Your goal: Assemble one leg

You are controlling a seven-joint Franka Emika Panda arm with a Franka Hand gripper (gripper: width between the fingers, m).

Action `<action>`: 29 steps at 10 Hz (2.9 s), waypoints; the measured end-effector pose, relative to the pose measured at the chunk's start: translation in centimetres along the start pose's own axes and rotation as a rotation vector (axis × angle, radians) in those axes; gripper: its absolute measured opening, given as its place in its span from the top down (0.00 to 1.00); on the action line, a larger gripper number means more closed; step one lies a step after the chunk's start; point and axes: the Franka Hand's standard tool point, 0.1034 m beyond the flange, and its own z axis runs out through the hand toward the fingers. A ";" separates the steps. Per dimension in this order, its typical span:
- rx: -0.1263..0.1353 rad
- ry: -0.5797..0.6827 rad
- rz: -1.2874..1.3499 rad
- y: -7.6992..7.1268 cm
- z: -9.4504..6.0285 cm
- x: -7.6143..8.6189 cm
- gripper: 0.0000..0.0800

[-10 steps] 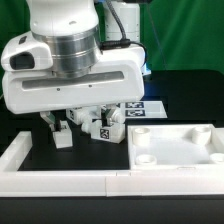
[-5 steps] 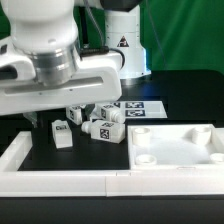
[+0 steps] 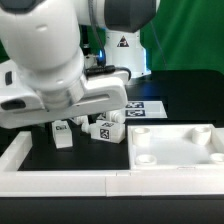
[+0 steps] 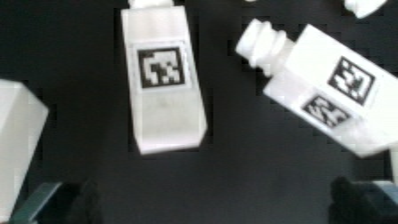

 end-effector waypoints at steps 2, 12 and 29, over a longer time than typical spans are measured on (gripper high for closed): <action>-0.026 0.008 0.026 1.2 0.2 0.4 0.19; -0.125 -0.064 0.024 1.0 1.7 0.6 0.19; -0.189 0.088 -0.031 -2.7 -6.3 -0.5 0.65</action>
Offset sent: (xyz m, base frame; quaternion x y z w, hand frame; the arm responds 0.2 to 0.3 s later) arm 0.0000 0.0000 0.0000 0.0000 0.0000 0.0000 1.0000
